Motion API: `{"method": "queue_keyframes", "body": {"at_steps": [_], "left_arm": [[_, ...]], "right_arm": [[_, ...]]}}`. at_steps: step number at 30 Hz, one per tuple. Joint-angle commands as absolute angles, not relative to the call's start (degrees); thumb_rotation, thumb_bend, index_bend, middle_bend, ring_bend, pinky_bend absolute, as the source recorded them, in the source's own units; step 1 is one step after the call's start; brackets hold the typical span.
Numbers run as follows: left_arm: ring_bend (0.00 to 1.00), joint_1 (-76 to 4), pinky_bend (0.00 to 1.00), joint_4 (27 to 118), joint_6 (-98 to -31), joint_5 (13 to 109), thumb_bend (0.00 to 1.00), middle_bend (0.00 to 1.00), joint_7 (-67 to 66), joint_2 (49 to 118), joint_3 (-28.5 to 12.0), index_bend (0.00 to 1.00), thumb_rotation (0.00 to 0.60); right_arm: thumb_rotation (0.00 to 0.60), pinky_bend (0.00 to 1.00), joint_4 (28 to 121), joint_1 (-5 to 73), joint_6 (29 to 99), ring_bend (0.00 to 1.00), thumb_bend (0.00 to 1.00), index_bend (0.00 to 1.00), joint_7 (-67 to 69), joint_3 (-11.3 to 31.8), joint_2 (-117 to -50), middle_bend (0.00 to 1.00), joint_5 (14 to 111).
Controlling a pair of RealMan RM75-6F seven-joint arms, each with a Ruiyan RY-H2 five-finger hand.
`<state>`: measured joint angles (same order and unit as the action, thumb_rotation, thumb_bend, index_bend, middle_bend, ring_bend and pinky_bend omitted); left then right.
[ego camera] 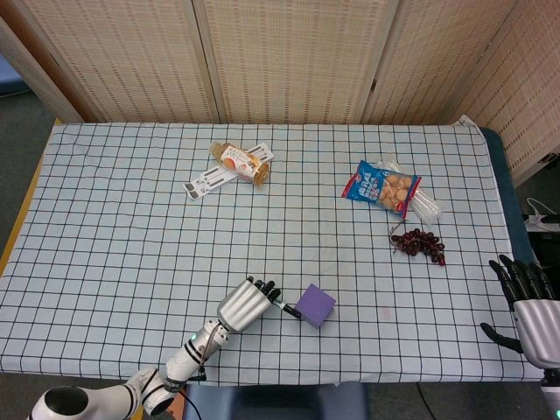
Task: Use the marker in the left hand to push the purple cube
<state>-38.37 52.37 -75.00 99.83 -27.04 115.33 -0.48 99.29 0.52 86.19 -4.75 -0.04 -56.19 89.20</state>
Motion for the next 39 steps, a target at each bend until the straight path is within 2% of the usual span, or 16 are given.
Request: {"method": "queue_keyframes", "body": {"at_steps": [1, 7, 15, 18, 21, 25, 28, 32, 35, 39], "left_arm": [[0.73, -34.6, 0.85, 55.1, -78.0, 99.9, 0.63, 0.84, -28.3, 109.1, 1.9, 0.81, 0.600], [0.73, -27.5, 0.85, 53.0, -81.2, 97.0, 0.62, 0.84, -25.4, 100.7, 4.6, 0.79, 0.600], [0.73, -20.4, 0.83, 46.5, -82.5, 93.8, 0.61, 0.79, -19.5, 97.3, 6.4, 0.75, 0.600], [0.72, -19.5, 0.82, 45.7, -82.7, 93.8, 0.59, 0.74, -18.5, 97.4, 6.5, 0.68, 0.600], [0.68, -19.5, 0.80, 45.7, -81.9, 93.7, 0.56, 0.65, -17.9, 97.5, 6.3, 0.51, 0.600], [0.55, -19.7, 0.70, 48.4, -79.5, 93.5, 0.49, 0.45, -17.6, 96.4, 6.4, 0.31, 0.600], [0.43, -19.5, 0.62, 50.7, -78.9, 93.1, 0.46, 0.33, -17.8, 95.4, 6.1, 0.22, 0.600], [0.28, -18.8, 0.50, 54.7, -79.2, 92.1, 0.43, 0.23, -17.7, 93.5, 5.3, 0.15, 0.600], [0.18, -17.7, 0.40, 60.4, -81.2, 91.6, 0.41, 0.18, -17.7, 90.6, 4.5, 0.13, 0.600], [0.06, -14.5, 0.27, 75.4, -83.8, 88.6, 0.40, 0.10, -11.6, 83.1, 3.8, 0.07, 0.600]], "right_arm": [[0.600, 0.00, 99.3, 0.5, 86.3, 0.00, 0.07, 0.00, -4.9, 0.0, -56.3, 0.00, 89.2], [0.600, 0.00, 99.5, 0.5, 86.2, 0.00, 0.07, 0.00, -5.8, 0.3, -56.7, 0.00, 88.7], [0.600, 0.00, 99.7, 1.2, 85.0, 0.00, 0.07, 0.00, -7.5, 0.4, -57.8, 0.00, 88.5], [0.600, 0.00, 99.9, 1.6, 84.1, 0.00, 0.07, 0.00, -8.2, 0.4, -58.2, 0.00, 88.2], [0.600, 0.00, 100.0, 1.7, 83.9, 0.00, 0.07, 0.00, -8.6, 0.3, -58.4, 0.00, 88.4], [0.600, 0.00, 100.0, 1.6, 84.4, 0.00, 0.07, 0.00, -8.6, 0.5, -58.5, 0.00, 88.3], [0.600, 0.00, 100.0, 1.5, 84.4, 0.00, 0.07, 0.00, -8.5, 0.5, -58.3, 0.00, 88.1], [0.600, 0.00, 100.0, 1.4, 84.5, 0.00, 0.07, 0.00, -8.7, 0.5, -58.2, 0.00, 87.9], [0.600, 0.00, 100.1, 1.3, 84.7, 0.00, 0.07, 0.00, -8.8, 0.6, -58.3, 0.00, 87.8], [0.600, 0.00, 100.1, 1.3, 84.6, 0.00, 0.07, 0.00, -9.2, 0.7, -58.4, 0.00, 87.3]]}}
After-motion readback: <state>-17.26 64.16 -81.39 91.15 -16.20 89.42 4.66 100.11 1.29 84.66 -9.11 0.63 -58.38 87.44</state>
